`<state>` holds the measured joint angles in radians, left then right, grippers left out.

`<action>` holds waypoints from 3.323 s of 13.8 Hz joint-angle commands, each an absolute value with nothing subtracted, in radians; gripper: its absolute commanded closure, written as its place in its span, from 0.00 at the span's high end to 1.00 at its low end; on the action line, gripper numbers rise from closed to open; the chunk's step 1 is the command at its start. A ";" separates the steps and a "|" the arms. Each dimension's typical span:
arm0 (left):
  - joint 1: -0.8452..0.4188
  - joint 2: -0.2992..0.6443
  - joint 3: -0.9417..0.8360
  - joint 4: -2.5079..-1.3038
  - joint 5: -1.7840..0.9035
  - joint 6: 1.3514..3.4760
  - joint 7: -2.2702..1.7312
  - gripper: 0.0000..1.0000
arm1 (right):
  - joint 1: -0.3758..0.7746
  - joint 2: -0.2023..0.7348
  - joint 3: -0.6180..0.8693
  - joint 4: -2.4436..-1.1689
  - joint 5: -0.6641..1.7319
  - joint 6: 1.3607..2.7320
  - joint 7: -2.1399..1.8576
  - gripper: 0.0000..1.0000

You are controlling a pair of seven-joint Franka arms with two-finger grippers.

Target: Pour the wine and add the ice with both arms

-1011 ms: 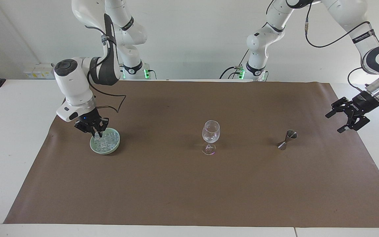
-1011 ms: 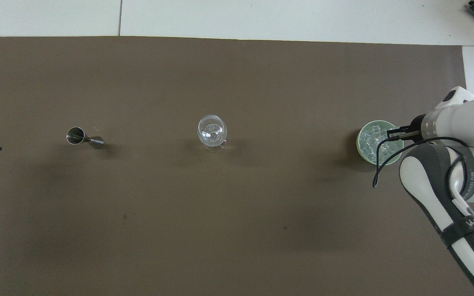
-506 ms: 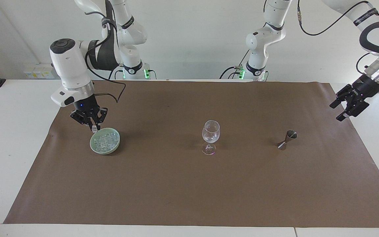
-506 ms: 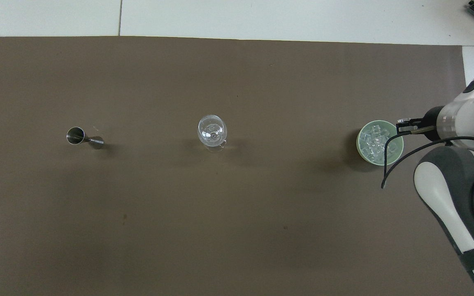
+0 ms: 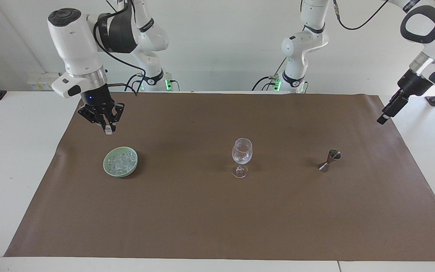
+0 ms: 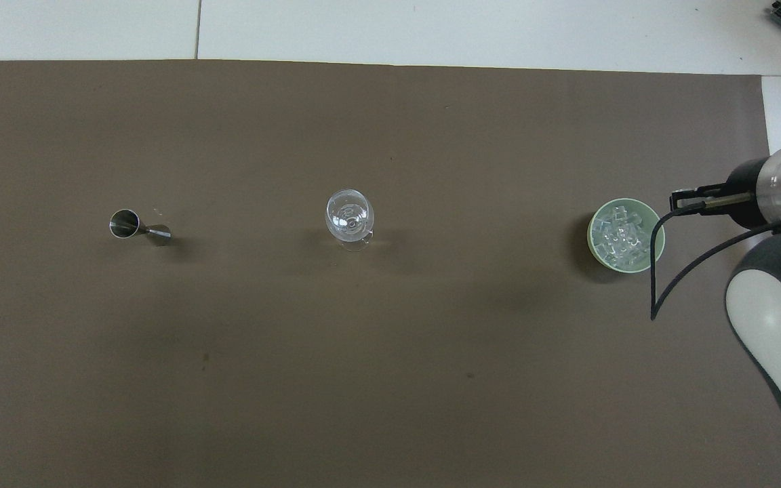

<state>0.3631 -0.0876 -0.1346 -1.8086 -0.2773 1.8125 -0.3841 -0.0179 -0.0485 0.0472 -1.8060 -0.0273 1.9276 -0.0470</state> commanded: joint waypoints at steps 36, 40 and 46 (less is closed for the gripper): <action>0.075 -0.186 -0.181 -1.706 -0.034 1.522 -0.067 1.00 | 0.416 0.095 0.081 -1.652 0.241 2.140 0.598 0.00; 0.075 -0.158 -0.161 -1.672 -0.052 1.520 -0.071 1.00 | 0.472 0.169 0.081 -1.651 0.268 2.273 0.659 0.00; 0.077 -0.100 -0.161 -1.609 -0.045 1.502 -0.067 1.00 | 0.491 0.228 0.081 -1.652 0.270 2.321 0.669 0.00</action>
